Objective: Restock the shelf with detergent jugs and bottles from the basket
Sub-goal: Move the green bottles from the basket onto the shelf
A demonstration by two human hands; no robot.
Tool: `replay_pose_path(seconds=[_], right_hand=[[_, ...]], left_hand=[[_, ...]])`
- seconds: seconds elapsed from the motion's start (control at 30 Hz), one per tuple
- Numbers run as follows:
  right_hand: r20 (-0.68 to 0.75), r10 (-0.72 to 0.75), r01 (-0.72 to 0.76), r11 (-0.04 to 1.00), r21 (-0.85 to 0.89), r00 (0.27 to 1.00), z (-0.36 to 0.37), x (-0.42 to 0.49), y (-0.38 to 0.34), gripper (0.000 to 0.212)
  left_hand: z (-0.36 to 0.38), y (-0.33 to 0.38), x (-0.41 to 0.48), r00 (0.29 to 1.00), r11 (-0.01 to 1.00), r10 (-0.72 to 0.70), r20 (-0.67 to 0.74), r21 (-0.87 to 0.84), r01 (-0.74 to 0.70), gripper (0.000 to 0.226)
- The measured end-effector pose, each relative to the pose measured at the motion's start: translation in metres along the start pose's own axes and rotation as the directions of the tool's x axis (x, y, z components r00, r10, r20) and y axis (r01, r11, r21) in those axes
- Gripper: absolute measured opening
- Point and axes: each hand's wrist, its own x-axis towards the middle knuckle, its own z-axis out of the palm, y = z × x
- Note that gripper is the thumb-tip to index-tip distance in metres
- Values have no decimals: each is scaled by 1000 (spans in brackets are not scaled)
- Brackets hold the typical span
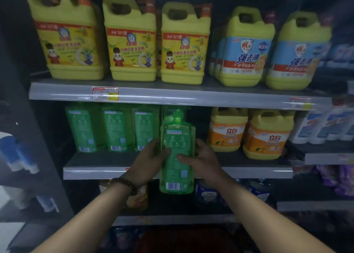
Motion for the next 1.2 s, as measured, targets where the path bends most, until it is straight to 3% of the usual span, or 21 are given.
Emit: replay_pose_path(seconds=[0.03, 0.17, 0.27, 0.43, 0.53, 0.7, 0.87, 1.0, 1.07, 1.2], right_hand=[[-18, -9, 9, 1000, -22, 1000, -1, 10, -2, 56], [-27, -37, 36, 999, -20, 999, -2, 43, -7, 63], [-16, -78, 78, 997, -3, 997, -3, 64, -10, 64], [40, -112, 115, 989, -95, 993, 0, 93, 7, 69], [69, -126, 137, 970, -199, 990, 1, 104, 19, 74], [40, -169, 171, 910, -376, 985, 6, 111, 19, 67], [-30, -136, 109, 891, -441, 990, 12, 104, 28, 55], [-141, -120, 28, 848, -529, 983, 11, 85, 31, 70], [-187, -204, 75, 842, -534, 961, 11, 65, 33, 57], [-66, -360, 253, 763, -595, 931, 16, 19, 56, 17]], left_hand=[[0, -5, 2, 1000, 1000, -4, -9, 1, 4, 24], [-1, -18, 14, 999, 998, -10, -52, -57, 7, 43], [-2, -14, 30, 993, 997, 18, -120, -76, -27, 39], [-1, -18, 52, 995, 999, 43, -95, 29, -40, 43], [-2, -21, 57, 997, 978, 55, -50, 204, -43, 64], [1, -23, 66, 995, 954, 53, -86, 300, -24, 72], [-2, -18, 54, 995, 941, 93, -40, 331, -75, 61], [-14, -43, 37, 982, 872, 112, -154, 489, -23, 27], [-21, -58, 23, 980, 852, 126, -153, 523, -28, 14], [-25, -87, -16, 990, 764, 139, 14, 634, -116, 8]])
